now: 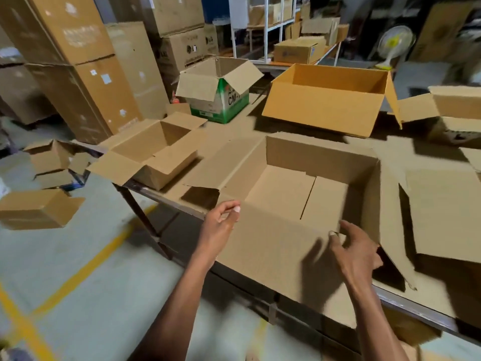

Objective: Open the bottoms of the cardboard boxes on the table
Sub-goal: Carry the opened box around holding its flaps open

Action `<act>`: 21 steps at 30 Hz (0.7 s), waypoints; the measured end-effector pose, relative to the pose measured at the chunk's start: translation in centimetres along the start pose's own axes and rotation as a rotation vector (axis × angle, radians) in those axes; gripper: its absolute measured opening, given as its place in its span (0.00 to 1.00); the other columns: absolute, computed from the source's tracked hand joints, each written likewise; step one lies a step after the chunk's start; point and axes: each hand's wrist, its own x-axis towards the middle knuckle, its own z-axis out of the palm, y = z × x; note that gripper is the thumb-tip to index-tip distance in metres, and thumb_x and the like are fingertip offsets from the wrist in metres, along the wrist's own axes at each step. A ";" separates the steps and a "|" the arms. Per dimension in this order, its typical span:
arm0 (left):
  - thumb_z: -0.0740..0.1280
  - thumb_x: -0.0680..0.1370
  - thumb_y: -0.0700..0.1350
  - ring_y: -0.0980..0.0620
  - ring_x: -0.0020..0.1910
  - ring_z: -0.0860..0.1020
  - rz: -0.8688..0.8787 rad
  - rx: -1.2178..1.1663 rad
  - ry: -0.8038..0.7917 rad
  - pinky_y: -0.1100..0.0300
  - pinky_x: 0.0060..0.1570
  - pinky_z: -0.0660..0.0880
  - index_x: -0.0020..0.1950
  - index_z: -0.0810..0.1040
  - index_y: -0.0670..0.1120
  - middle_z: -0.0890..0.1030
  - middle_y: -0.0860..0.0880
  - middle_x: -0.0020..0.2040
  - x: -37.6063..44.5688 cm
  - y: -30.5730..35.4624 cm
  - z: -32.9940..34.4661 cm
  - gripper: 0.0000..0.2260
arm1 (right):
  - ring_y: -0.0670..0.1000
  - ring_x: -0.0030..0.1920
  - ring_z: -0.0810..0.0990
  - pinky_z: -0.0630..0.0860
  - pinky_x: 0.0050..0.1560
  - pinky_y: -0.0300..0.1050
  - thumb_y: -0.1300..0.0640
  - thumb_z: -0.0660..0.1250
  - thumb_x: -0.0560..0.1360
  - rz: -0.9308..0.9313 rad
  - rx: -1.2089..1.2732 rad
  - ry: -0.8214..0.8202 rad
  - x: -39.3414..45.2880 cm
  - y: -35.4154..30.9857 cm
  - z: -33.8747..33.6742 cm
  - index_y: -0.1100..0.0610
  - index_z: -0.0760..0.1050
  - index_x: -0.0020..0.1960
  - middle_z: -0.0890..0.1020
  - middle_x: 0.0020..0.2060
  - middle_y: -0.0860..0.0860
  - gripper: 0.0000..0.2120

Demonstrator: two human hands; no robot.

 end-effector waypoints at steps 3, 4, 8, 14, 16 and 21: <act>0.67 0.80 0.54 0.57 0.60 0.78 0.020 0.093 -0.084 0.55 0.62 0.75 0.62 0.79 0.58 0.81 0.58 0.60 5.5 -0.2 -2.1 0.11 | 0.58 0.69 0.72 0.55 0.70 0.67 0.50 0.71 0.76 0.017 -0.025 0.018 0.8 -1.4 3.3 0.47 0.76 0.66 0.79 0.65 0.52 0.19; 0.67 0.80 0.52 0.56 0.60 0.78 0.031 0.112 -0.097 0.55 0.62 0.75 0.62 0.80 0.57 0.81 0.57 0.60 7.5 -0.3 -2.8 0.11 | 0.58 0.69 0.71 0.54 0.70 0.67 0.50 0.71 0.76 0.011 -0.045 0.014 1.1 -1.7 4.3 0.47 0.77 0.65 0.79 0.65 0.52 0.18; 0.67 0.81 0.49 0.57 0.59 0.78 0.004 0.146 -0.083 0.58 0.62 0.75 0.60 0.81 0.53 0.81 0.57 0.58 14.0 -1.7 -5.5 0.09 | 0.58 0.73 0.65 0.50 0.71 0.65 0.51 0.70 0.76 0.070 -0.169 -0.017 0.8 -3.3 6.9 0.47 0.77 0.65 0.77 0.68 0.53 0.17; 0.67 0.81 0.48 0.55 0.58 0.78 -0.014 0.190 -0.112 0.62 0.59 0.71 0.60 0.81 0.49 0.81 0.54 0.58 24.4 -3.4 -8.8 0.10 | 0.60 0.73 0.66 0.51 0.72 0.66 0.47 0.70 0.76 0.105 -0.254 -0.001 1.1 -5.4 8.9 0.48 0.79 0.64 0.77 0.68 0.55 0.17; 0.68 0.80 0.48 0.52 0.60 0.78 -0.052 0.207 -0.141 0.60 0.60 0.72 0.58 0.81 0.50 0.82 0.52 0.59 27.5 -4.4 -9.6 0.09 | 0.61 0.70 0.71 0.62 0.69 0.67 0.41 0.68 0.75 0.115 -0.260 0.034 0.5 -6.0 9.1 0.47 0.79 0.63 0.78 0.66 0.55 0.19; 0.70 0.75 0.53 0.47 0.62 0.78 -0.145 0.260 -0.170 0.50 0.65 0.74 0.63 0.79 0.48 0.80 0.47 0.63 34.8 -6.9 -11.0 0.18 | 0.61 0.68 0.72 0.67 0.65 0.70 0.44 0.70 0.75 0.149 -0.204 0.100 -0.4 -7.6 9.8 0.48 0.80 0.63 0.79 0.64 0.55 0.18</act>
